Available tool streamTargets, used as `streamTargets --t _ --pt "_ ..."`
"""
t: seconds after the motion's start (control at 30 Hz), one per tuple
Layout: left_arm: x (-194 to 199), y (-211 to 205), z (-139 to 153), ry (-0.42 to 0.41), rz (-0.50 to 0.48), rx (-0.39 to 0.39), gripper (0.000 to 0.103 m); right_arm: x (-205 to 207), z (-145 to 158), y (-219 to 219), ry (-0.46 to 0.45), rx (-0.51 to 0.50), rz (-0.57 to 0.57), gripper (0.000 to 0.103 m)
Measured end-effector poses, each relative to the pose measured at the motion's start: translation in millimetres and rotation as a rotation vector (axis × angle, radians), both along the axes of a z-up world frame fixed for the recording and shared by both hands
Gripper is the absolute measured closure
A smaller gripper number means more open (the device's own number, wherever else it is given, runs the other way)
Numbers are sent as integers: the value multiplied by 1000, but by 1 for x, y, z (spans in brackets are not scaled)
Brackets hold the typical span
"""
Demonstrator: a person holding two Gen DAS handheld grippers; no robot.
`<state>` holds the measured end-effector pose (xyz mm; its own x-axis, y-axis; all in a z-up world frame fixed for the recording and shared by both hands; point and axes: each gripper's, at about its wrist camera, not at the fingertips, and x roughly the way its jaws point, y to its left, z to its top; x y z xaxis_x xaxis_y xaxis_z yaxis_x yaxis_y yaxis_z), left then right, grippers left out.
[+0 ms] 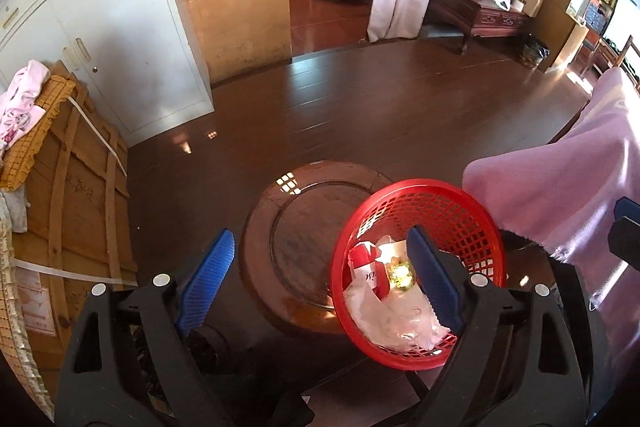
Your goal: Collect trash
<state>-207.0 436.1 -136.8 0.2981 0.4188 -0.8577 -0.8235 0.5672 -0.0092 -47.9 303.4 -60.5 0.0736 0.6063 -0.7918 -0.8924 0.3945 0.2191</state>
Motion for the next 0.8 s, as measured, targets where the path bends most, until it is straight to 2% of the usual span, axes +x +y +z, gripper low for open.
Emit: streamTargets --t 0.23,0.37,0.57,0.73,0.8 --pt "8 -29 26 45 -14 96 15 3 8 -38 -7 30 -60 43" --pt "5 -52 43 42 -20 118 14 -3 12 -64 -34 53 -71 35" --pt "7 -99 67 79 -13 221 12 -7 17 -98 -53 97 -87 31" --pt "2 -129 75 78 5 224 10 -3 26 -119 -34 135 -99 29" --pt "-3 -139 75 86 32 248 10 -5 30 -125 -36 137 -96 29"
